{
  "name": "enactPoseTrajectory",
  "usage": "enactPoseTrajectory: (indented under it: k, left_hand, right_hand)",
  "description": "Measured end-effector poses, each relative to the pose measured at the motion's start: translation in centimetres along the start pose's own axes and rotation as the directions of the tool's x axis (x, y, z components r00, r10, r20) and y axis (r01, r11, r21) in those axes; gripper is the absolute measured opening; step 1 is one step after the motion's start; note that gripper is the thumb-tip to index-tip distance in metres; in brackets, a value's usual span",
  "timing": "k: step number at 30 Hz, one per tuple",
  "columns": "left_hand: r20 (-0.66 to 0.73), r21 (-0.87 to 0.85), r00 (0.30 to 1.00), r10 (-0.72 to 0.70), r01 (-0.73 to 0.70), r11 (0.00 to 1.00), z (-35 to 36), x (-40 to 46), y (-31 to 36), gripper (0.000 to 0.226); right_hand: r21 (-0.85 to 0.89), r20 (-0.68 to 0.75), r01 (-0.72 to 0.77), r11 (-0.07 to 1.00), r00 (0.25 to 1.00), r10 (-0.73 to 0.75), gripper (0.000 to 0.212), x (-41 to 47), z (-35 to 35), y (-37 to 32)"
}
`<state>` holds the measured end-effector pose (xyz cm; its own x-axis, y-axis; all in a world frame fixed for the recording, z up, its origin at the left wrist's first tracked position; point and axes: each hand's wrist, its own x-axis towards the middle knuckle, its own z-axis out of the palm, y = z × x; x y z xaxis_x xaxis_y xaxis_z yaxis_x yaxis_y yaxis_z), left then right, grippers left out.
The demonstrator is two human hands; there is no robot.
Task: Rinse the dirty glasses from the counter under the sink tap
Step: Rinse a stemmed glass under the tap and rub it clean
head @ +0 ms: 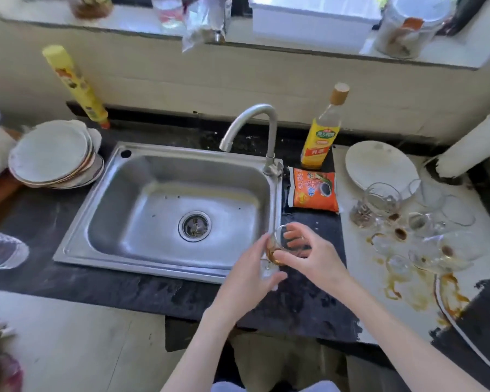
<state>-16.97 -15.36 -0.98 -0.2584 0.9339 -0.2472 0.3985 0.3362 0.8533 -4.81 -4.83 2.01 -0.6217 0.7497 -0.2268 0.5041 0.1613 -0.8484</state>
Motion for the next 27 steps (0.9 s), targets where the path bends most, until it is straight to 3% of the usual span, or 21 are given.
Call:
enactPoseTrajectory:
  k: [4, 7, 11, 14, 16, 21, 27]
  left_hand:
    - [-0.017, -0.117, 0.998, -0.067, 0.065, 0.991, -5.6, 2.5, -3.3, 0.076]
    - [-0.03, -0.186, 0.997, -0.074, 0.067, 0.98, -8.7, 4.2, -4.8, 0.063]
    - [0.019, -0.314, 0.994, -0.112, 0.112, 0.943, -11.2, 6.2, -5.9, 0.059]
    - [0.027, -0.349, 0.987, -0.157, 0.157, 0.924, -11.5, 7.5, -6.8, 0.061]
    - [0.02, -0.32, 0.983, -0.184, 0.18, 0.93, -11.5, 8.3, -7.1, 0.06]
    - [-0.016, -0.259, 0.974, -0.224, 0.212, 0.942, -12.0, 10.4, -7.1, 0.058]
    - [-0.032, -0.24, 0.967, -0.253, 0.238, 0.941, -12.5, 12.0, -6.9, 0.057]
  right_hand:
    - [0.048, 0.019, -0.036, 0.998, 0.999, 0.035, 0.047, 4.7, 4.8, -3.0]
    - [0.029, 0.046, -0.051, 0.998, 0.998, 0.05, 0.05, 7.2, 7.4, -4.7]
    - [0.008, 0.097, -0.099, 0.995, 0.99, 0.098, 0.056, 9.9, 8.4, -5.5]
    - [0.056, 0.161, -0.187, 0.981, 0.971, 0.176, 0.047, 11.6, 8.0, -5.0]
    - [0.017, 0.126, -0.231, 0.973, 0.966, 0.227, 0.047, 12.8, 7.3, -4.1]
    - [-0.261, -0.164, -0.27, 0.927, 0.958, 0.234, 0.051, 16.0, 4.3, -1.1]
    - [-0.344, -0.146, -0.293, 0.892, 0.955, 0.257, 0.054, 21.0, 1.9, -0.2]
